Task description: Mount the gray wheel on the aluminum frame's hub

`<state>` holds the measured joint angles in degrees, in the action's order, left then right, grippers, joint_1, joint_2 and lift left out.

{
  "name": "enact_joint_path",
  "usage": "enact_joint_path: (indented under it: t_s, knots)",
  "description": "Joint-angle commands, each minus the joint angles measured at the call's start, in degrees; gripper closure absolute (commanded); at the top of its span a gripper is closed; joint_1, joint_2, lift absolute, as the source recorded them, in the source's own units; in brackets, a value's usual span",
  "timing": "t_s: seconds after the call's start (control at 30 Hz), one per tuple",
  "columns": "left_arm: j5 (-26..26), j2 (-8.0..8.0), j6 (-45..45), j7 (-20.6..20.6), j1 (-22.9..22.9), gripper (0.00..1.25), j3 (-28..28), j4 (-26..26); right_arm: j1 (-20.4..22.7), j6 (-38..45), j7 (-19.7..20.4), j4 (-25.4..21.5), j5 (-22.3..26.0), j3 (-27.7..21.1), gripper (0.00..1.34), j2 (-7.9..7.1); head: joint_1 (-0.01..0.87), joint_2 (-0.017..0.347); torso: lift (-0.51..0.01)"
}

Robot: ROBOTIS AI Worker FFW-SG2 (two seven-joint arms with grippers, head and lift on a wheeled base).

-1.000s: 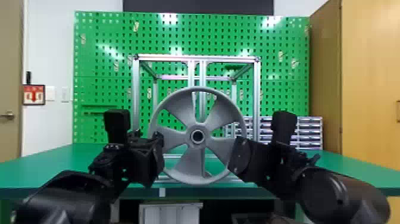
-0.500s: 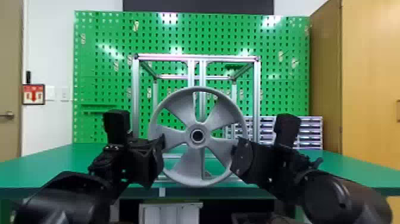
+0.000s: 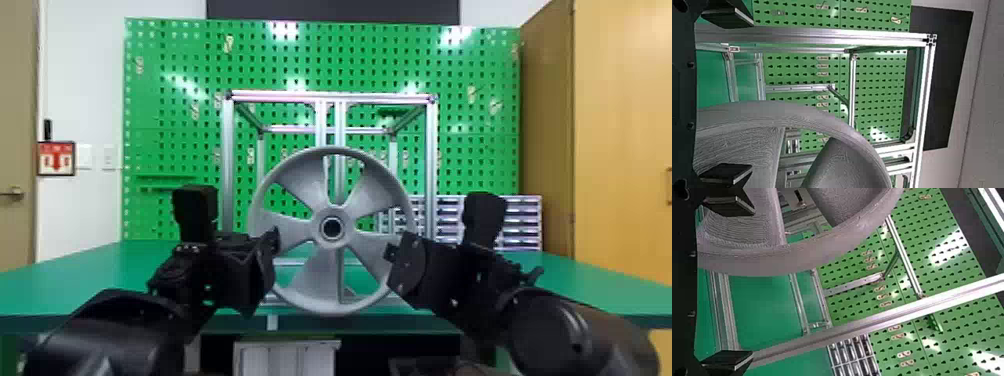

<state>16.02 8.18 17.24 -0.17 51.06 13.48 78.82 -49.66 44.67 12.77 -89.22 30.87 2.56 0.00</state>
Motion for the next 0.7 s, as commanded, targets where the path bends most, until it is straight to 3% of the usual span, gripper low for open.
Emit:
enact_joint_path:
  t_s: [0.0,0.43,0.67]
  knots:
    - [0.0,0.00,-0.2,0.0,-0.2,0.00,0.0,0.2,0.2,-0.1,0.0,-0.5,0.0,0.0,0.01,0.05,-0.005,0.006,-0.499]
    - [-0.1,0.26,-0.1,0.0,-2.3,0.00,-1.4,5.4,2.3,-0.5,0.1,-5.3,-0.2,-0.3,0.00,0.05,-0.005,0.006,-0.499]
    - [-1.2,1.14,1.9,1.2,-6.6,0.00,-3.2,13.0,6.9,-0.5,0.1,-12.0,0.6,-1.8,0.00,-0.26,-0.005,0.006,-0.499]
